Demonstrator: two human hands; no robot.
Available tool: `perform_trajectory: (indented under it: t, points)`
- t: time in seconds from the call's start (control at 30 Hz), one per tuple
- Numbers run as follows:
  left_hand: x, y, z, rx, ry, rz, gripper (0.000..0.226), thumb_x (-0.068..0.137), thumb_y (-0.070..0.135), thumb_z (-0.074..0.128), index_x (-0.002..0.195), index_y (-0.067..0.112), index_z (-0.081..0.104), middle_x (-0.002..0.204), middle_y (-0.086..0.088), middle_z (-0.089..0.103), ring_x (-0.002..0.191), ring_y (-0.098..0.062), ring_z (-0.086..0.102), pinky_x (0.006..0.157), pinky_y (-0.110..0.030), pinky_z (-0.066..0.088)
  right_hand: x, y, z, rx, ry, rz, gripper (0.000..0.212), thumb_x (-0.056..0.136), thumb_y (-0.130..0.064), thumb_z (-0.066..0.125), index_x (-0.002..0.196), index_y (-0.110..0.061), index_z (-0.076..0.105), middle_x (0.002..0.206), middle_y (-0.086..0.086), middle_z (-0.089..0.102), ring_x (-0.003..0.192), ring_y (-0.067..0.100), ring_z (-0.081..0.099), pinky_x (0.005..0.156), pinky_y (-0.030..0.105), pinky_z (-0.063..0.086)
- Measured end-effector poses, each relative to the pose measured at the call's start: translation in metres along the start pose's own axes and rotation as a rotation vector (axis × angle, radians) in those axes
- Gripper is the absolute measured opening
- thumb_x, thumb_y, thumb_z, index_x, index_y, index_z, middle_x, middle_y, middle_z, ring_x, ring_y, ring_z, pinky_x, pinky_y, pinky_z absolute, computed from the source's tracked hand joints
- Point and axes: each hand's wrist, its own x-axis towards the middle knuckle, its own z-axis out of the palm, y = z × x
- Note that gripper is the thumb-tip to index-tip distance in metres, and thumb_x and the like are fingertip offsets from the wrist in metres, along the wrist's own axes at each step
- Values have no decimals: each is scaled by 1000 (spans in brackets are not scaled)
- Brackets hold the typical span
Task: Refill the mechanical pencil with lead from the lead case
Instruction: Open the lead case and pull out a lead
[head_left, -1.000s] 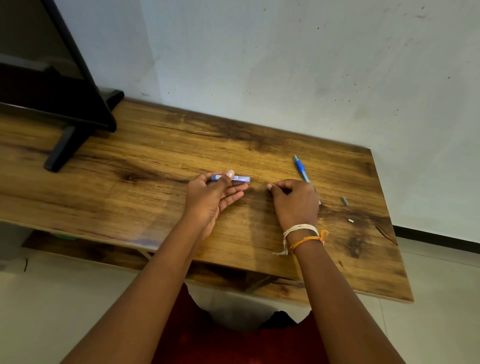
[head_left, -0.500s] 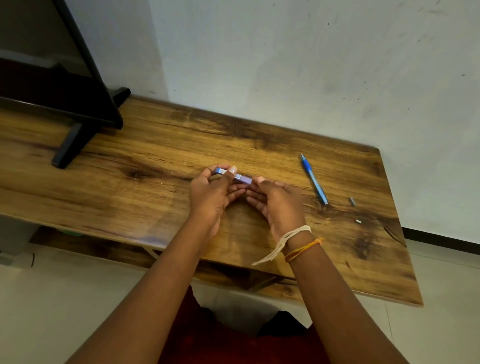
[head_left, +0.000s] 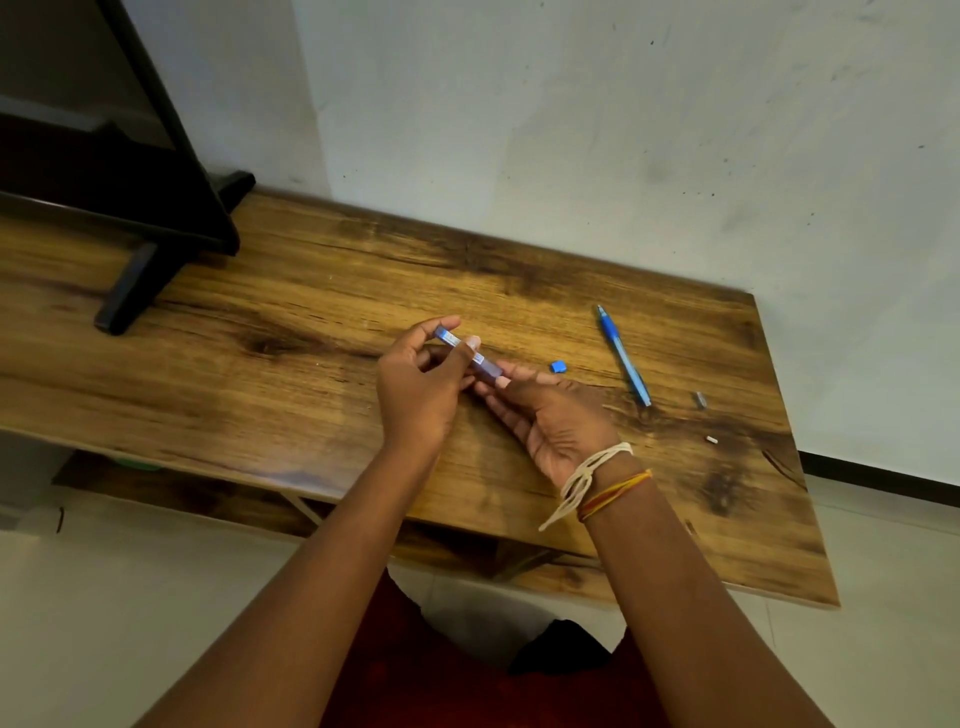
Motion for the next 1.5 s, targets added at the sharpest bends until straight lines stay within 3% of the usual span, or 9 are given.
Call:
perform_trajectory:
  t: [0.23, 0.63, 0.8, 0.9, 1.17, 1.27, 1.5]
  points:
    - [-2, 3, -1, 83, -30, 130, 32, 81, 11, 72, 112, 16, 67, 83, -17, 73, 76, -25, 73, 68, -33, 59, 2, -3, -4, 93, 6, 43, 30, 89, 11, 52, 118, 13, 58, 115, 28, 65, 76, 21, 71, 69, 22, 60]
    - [-2, 7, -4, 191, -52, 292, 31, 82, 16, 72, 112, 20, 67, 88, -11, 73, 79, -25, 72, 73, -47, 59, 0, -5, -2, 102, 11, 52, 32, 89, 9, 54, 122, 12, 56, 119, 27, 63, 84, 22, 68, 76, 24, 57]
    - [0, 7, -3, 79, -11, 154, 32, 82, 11, 72, 113, 14, 66, 83, -16, 72, 68, -18, 73, 60, -29, 58, 0, -5, -2, 67, 33, 29, 19, 87, 10, 57, 105, 9, 64, 98, 23, 71, 73, 20, 72, 71, 24, 59]
    - [1, 8, -2, -43, 11, 9, 31, 82, 11, 72, 113, 11, 65, 88, -16, 72, 65, -16, 73, 57, -22, 56, -1, -5, 0, -37, 63, -86, 10, 84, 8, 62, 91, 3, 69, 82, 16, 74, 66, 16, 73, 63, 22, 60]
    - [4, 14, -6, -212, 23, -136, 21, 84, 11, 70, 103, 7, 64, 81, -13, 73, 62, -14, 72, 60, -25, 59, -3, -5, 6, -378, 194, -475, 14, 78, 0, 74, 81, -13, 72, 82, 10, 74, 75, 17, 73, 61, 21, 57]
    - [3, 16, -7, -250, 23, -160, 13, 85, 10, 68, 97, 9, 63, 73, -7, 73, 61, -13, 72, 61, -25, 60, -4, -6, 5, -413, 221, -558, 13, 77, -2, 76, 81, -14, 72, 82, 11, 75, 76, 18, 74, 63, 23, 57]
    - [3, 21, -9, -294, 9, -200, 20, 85, 12, 70, 100, 3, 61, 71, -7, 73, 65, -15, 73, 63, -27, 60, -5, -9, 9, -443, 234, -657, 14, 84, 1, 68, 89, -11, 70, 82, 7, 73, 77, 16, 74, 70, 29, 60]
